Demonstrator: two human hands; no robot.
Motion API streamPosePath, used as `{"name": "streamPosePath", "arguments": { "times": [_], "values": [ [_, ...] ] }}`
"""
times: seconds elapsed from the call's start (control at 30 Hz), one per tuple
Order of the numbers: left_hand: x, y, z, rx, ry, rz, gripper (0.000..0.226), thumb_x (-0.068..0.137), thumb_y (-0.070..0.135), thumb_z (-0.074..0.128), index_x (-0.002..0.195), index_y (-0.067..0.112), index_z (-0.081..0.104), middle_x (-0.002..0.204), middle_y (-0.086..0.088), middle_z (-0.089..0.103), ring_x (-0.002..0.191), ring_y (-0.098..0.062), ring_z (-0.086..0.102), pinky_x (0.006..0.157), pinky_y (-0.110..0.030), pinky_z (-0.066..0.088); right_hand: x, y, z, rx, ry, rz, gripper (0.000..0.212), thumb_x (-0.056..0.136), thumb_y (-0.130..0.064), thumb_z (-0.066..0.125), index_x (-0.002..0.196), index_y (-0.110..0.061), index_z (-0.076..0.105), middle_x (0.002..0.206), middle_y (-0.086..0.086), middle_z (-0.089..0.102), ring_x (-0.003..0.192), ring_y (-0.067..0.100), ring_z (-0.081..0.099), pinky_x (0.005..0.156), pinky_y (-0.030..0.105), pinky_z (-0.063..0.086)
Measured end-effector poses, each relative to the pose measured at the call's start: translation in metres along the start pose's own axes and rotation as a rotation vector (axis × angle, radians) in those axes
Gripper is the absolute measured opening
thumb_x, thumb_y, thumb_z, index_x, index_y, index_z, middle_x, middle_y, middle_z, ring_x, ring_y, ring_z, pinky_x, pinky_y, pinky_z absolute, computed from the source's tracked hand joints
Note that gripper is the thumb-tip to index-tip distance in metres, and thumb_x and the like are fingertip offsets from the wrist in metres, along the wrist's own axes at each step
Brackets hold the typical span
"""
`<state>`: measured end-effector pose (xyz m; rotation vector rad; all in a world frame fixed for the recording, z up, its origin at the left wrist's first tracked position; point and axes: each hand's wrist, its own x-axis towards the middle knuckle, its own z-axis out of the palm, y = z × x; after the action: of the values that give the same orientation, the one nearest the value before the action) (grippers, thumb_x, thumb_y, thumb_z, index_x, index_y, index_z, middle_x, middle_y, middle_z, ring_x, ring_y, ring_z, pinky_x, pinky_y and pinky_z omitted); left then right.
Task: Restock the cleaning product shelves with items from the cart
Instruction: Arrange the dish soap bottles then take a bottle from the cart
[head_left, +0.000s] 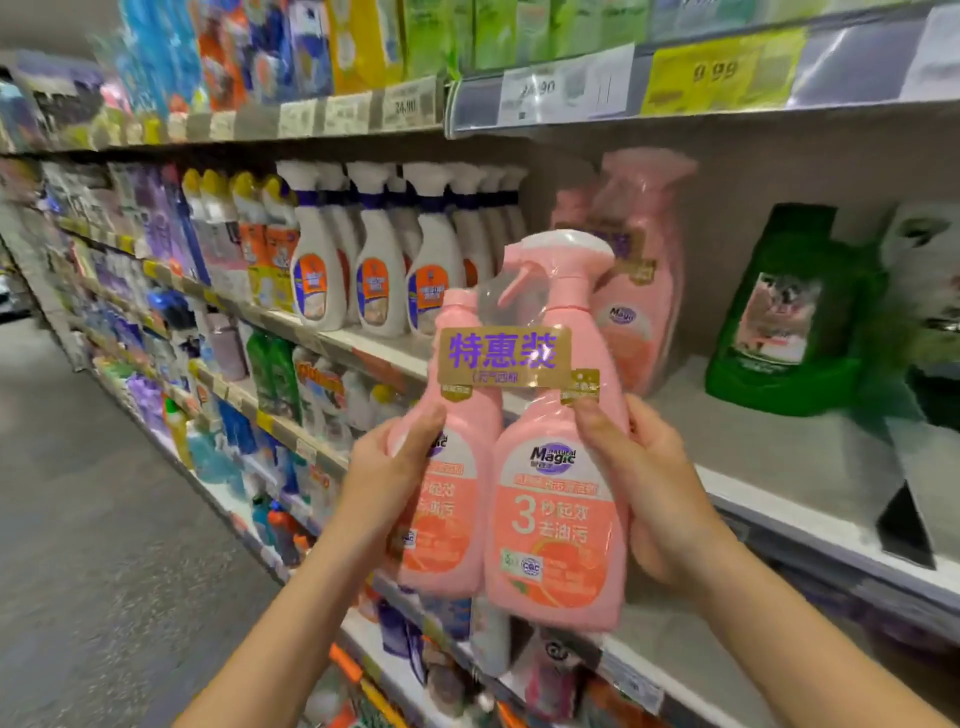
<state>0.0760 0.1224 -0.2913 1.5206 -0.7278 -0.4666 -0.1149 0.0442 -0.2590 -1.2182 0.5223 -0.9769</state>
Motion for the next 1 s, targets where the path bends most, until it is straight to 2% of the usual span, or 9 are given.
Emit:
{"name": "streamPosePath", "arguments": {
  "times": [0.13,0.23,0.4,0.53,0.63,0.77,0.83,0.9,1.0],
  "values": [
    [0.051,0.021,0.021,0.006,-0.052,0.024,0.047,0.081,0.055,0.068,0.085,0.008,0.069,0.080,-0.010,0.074,0.078,-0.027,0.071,0.074,-0.045,0.056,0.044,-0.011,-0.004,0.077,0.100,0.003,0.040,0.081,-0.027,0.065,0.113,-0.003,0.061,0.091,0.019,0.070,0.074,0.028,0.068,0.066,0.041,0.058],
    [0.089,0.035,0.038,0.022,-0.079,0.120,0.047,0.069,0.066,0.067,0.079,0.020,0.069,0.080,-0.005,0.073,0.083,-0.028,0.070,0.076,-0.046,0.055,0.075,-0.021,-0.010,0.083,0.155,-0.026,0.025,0.089,-0.023,0.062,0.103,-0.003,0.061,0.079,0.014,0.071,0.065,0.024,0.069,0.059,0.036,0.059],
    [0.134,0.059,0.070,0.040,-0.181,0.304,0.028,0.091,0.040,0.060,0.086,0.013,0.058,0.073,0.004,0.062,0.060,0.000,0.060,0.052,-0.013,0.044,0.113,-0.039,-0.020,-0.015,0.221,-0.174,0.027,0.091,-0.018,0.061,0.118,-0.016,0.060,0.090,0.010,0.074,0.073,0.021,0.072,0.061,0.033,0.058],
    [0.161,0.058,0.091,0.056,-0.204,0.344,0.022,0.091,0.044,0.059,0.093,0.023,0.053,0.090,0.001,0.065,0.074,-0.007,0.064,0.063,-0.021,0.050,0.130,-0.039,-0.026,-0.090,0.247,-0.272,0.033,0.085,-0.032,0.065,0.116,-0.019,0.064,0.104,0.010,0.073,0.094,0.029,0.071,0.082,0.046,0.056],
    [0.168,0.052,0.103,0.033,-0.267,0.391,0.021,0.093,0.037,0.058,0.108,0.023,0.054,0.086,0.006,0.066,0.070,-0.004,0.062,0.057,-0.011,0.045,0.135,-0.035,-0.035,-0.131,0.252,-0.277,0.032,0.089,-0.030,0.062,0.118,-0.018,0.060,0.109,0.008,0.071,0.102,0.029,0.068,0.088,0.047,0.055],
    [0.164,0.036,0.113,0.112,-0.320,0.424,0.055,0.085,0.065,0.051,0.117,0.020,0.052,0.084,0.005,0.062,0.071,-0.007,0.058,0.061,-0.014,0.043,0.133,-0.022,-0.048,-0.308,0.271,-0.254,0.054,0.075,-0.065,0.067,0.119,-0.036,0.057,0.116,0.001,0.068,0.109,0.025,0.065,0.095,0.053,0.050],
    [0.162,0.032,0.118,0.294,-0.328,0.411,0.072,0.074,0.078,0.047,0.105,0.014,0.057,0.079,-0.002,0.061,0.070,-0.019,0.059,0.063,-0.026,0.047,0.129,-0.016,-0.055,-0.431,0.257,-0.240,0.061,0.068,-0.080,0.058,0.118,-0.045,0.052,0.120,-0.003,0.065,0.111,0.022,0.063,0.096,0.052,0.050],
    [0.158,0.036,0.116,0.625,-0.333,0.428,0.099,0.051,0.096,0.049,0.093,0.007,0.060,0.088,-0.008,0.063,0.083,-0.027,0.060,0.076,-0.036,0.052,0.123,-0.017,-0.060,-0.531,0.181,-0.177,0.058,0.078,-0.076,0.052,0.122,-0.038,0.048,0.118,-0.004,0.064,0.110,0.019,0.063,0.097,0.049,0.050],
    [0.147,0.046,0.103,0.958,-0.357,0.432,0.114,0.043,0.084,0.064,0.118,0.001,0.042,0.112,-0.008,0.043,0.113,-0.031,0.044,0.095,-0.046,0.044,0.112,-0.027,-0.065,-0.754,-0.043,0.046,0.022,0.087,-0.050,0.056,0.091,-0.028,0.058,0.085,-0.020,0.070,0.089,0.003,0.068,0.087,0.025,0.054]
  ]
}}
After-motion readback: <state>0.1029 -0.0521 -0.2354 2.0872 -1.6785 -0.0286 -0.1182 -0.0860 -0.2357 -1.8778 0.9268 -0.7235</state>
